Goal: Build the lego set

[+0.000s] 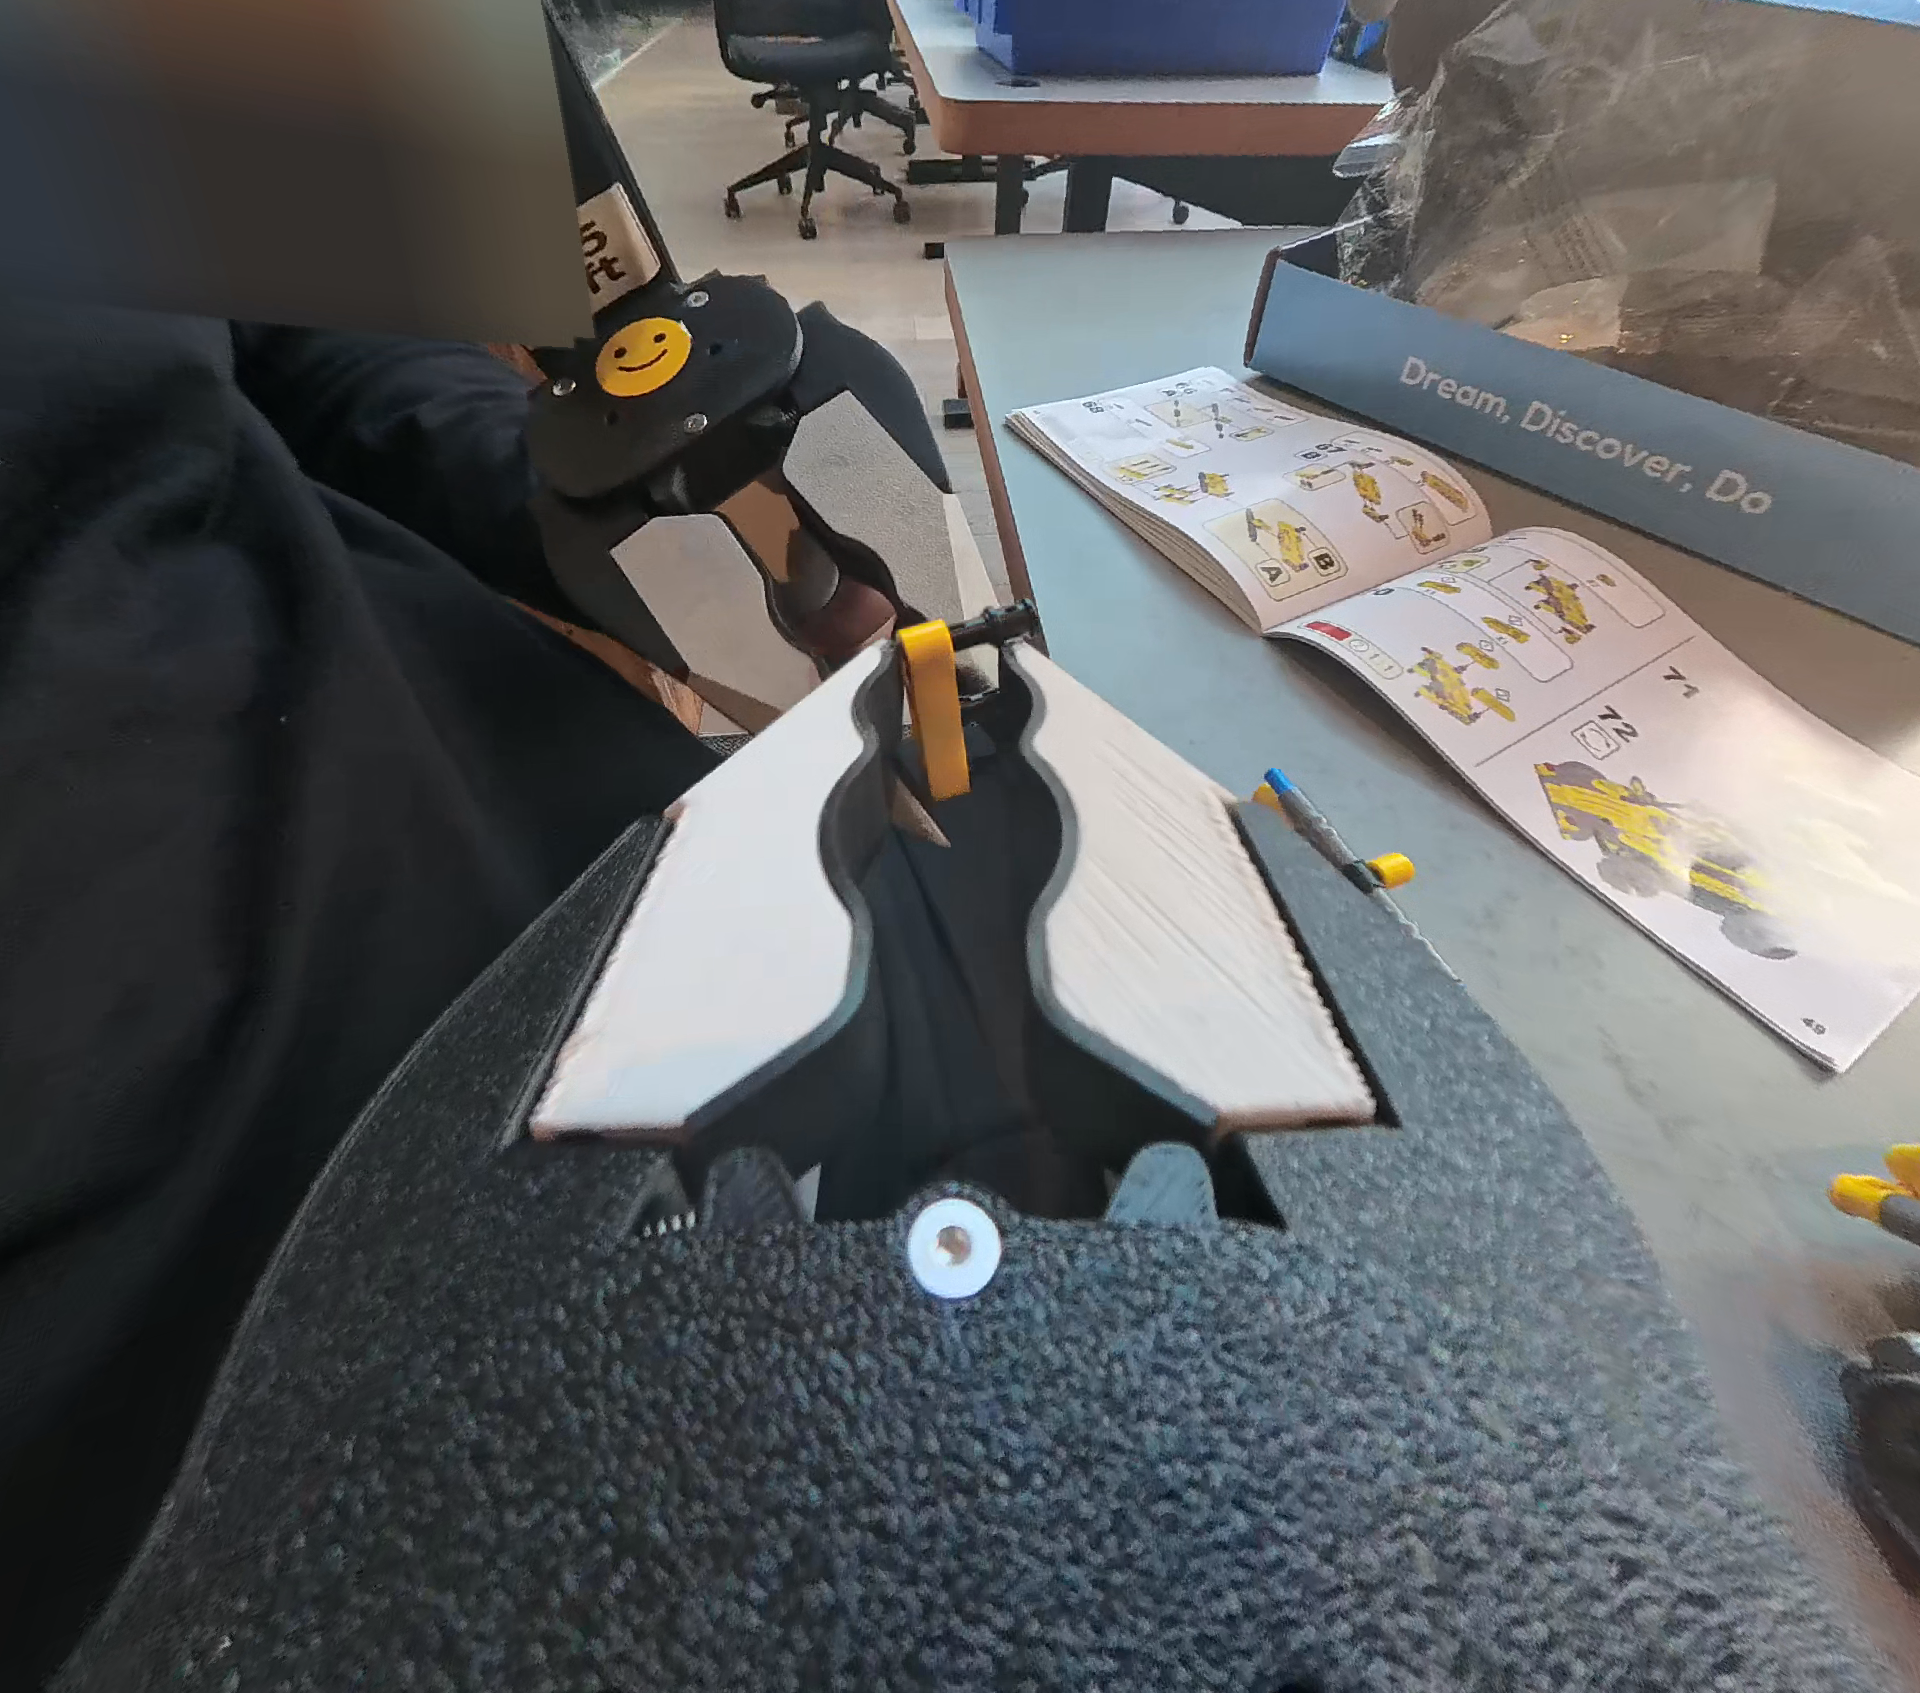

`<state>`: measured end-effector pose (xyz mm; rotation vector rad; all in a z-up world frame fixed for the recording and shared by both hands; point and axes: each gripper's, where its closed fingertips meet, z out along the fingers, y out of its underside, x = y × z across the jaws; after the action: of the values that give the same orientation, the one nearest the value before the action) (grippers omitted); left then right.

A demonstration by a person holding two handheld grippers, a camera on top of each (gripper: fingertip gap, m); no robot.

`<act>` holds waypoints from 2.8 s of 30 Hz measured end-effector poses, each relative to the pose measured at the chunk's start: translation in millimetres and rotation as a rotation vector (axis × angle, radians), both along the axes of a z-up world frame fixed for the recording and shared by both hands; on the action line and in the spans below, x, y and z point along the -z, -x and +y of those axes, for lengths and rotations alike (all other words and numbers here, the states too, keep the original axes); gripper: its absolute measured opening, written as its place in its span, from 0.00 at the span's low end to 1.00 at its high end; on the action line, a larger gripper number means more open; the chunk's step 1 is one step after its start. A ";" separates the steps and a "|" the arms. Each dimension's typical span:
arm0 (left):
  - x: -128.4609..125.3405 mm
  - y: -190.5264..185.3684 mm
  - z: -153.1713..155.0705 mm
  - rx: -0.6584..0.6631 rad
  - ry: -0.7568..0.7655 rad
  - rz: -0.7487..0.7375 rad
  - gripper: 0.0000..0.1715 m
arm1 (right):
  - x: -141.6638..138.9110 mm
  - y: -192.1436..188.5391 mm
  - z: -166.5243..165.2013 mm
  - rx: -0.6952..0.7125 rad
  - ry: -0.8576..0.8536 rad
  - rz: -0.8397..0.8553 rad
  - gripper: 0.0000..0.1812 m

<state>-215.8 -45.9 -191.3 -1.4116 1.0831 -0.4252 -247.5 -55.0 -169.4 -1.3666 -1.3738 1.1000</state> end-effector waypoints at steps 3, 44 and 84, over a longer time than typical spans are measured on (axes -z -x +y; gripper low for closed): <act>1.7 1.4 2.0 -0.013 0.003 0.007 0.09 | 2.0 1.6 -0.4 0.007 -0.026 0.006 0.09; -11.3 6.9 -4.5 0.054 0.107 -0.107 0.03 | -6.7 0.4 1.0 -0.009 -0.001 0.118 0.07; -5.9 6.7 -23.6 0.302 0.353 -0.233 0.02 | 0.1 1.9 -11.1 0.089 -0.342 -0.167 0.13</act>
<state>-222.5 -69.5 -185.4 -1.4601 1.0653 -1.0146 -249.5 -66.1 -169.5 -1.2722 -1.5249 0.6665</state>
